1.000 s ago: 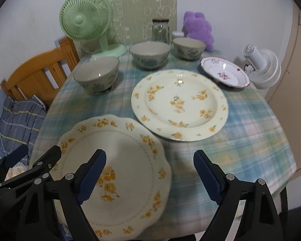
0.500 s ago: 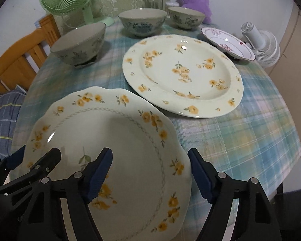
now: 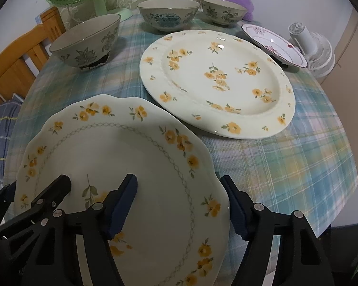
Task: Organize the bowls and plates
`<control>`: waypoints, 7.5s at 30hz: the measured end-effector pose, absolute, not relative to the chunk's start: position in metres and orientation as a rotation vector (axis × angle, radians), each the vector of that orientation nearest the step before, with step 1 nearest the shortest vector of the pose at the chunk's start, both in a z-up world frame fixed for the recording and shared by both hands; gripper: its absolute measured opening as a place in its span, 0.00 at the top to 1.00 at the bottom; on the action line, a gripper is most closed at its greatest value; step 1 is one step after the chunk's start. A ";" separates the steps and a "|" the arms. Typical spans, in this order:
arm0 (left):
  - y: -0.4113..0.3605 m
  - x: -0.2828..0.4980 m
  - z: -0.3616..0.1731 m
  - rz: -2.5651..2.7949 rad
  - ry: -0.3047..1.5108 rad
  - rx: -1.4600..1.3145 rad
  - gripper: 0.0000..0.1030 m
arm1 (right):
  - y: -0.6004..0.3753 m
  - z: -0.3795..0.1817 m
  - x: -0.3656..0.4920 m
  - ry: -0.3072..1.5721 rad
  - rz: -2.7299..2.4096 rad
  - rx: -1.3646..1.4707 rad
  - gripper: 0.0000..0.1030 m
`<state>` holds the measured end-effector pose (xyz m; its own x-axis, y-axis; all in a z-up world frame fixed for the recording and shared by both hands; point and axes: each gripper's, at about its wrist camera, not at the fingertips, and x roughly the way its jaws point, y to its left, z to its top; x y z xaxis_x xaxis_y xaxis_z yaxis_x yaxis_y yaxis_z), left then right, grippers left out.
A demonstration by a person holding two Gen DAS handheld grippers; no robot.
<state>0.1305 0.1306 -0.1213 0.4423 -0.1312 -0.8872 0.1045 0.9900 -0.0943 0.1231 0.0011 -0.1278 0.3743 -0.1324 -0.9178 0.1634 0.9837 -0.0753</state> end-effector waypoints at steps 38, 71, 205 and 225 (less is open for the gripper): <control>0.028 0.131 -0.064 -0.098 1.032 -0.070 0.35 | -0.099 -0.059 0.124 1.095 -0.144 0.042 0.30; -0.177 0.155 -0.097 -0.090 1.108 -0.068 0.35 | -0.319 -0.079 0.147 1.138 -0.158 0.059 0.30; 0.010 0.229 -0.117 -0.017 1.197 -0.005 0.27 | -0.127 -0.118 0.236 1.194 -0.063 0.035 0.40; 0.002 0.191 -0.065 -0.058 1.127 0.031 0.28 | -0.130 -0.067 0.186 1.135 -0.146 0.111 0.40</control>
<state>0.1907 0.0018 -0.0647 0.4277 -0.0306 -0.9034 0.0618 0.9981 -0.0045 0.1858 -0.1301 -0.0666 0.4143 -0.0596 -0.9082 0.1726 0.9849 0.0142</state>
